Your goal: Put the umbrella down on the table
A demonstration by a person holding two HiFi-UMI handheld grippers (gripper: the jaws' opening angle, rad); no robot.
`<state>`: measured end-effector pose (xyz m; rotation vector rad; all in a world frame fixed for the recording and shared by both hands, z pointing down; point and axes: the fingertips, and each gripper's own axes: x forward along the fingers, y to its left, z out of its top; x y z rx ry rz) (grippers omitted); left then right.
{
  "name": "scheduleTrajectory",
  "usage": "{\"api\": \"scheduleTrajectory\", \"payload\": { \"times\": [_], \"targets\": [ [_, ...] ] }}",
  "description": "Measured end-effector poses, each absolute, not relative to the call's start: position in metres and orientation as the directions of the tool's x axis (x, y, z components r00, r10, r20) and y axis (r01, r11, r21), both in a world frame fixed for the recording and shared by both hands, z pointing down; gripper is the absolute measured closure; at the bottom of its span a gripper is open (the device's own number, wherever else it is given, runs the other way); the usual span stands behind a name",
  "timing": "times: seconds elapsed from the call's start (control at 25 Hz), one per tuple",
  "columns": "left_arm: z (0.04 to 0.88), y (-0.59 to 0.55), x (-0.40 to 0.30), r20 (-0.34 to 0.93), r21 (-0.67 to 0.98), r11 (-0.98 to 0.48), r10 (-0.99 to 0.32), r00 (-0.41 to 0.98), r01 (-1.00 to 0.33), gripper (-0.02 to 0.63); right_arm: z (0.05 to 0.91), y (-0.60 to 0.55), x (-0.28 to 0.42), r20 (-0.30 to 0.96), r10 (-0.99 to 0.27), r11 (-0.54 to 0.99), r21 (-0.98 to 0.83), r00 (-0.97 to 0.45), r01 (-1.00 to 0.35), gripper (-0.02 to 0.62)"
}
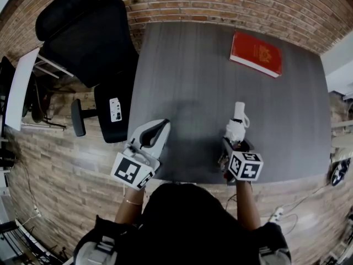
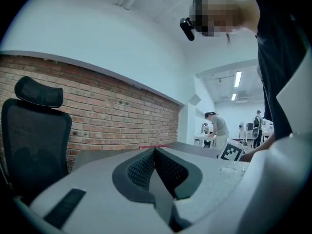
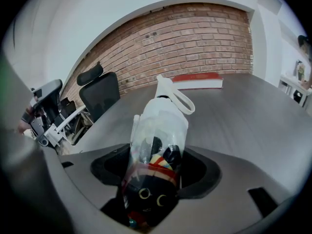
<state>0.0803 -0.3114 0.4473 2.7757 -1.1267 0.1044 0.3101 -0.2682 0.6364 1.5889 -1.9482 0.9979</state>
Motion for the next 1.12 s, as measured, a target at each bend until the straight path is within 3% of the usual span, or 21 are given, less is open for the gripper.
{"api": "scheduleTrajectory", "payload": {
  "times": [1.12],
  "targets": [
    [0.446, -0.310, 0.062, 0.129, 0.093, -0.694, -0.703, 0.700, -0.714, 0.609, 0.673, -0.277, 0.307, 0.796, -0.564, 0.045, -0.237, -0.220, -0.971, 0.298]
  ]
}}
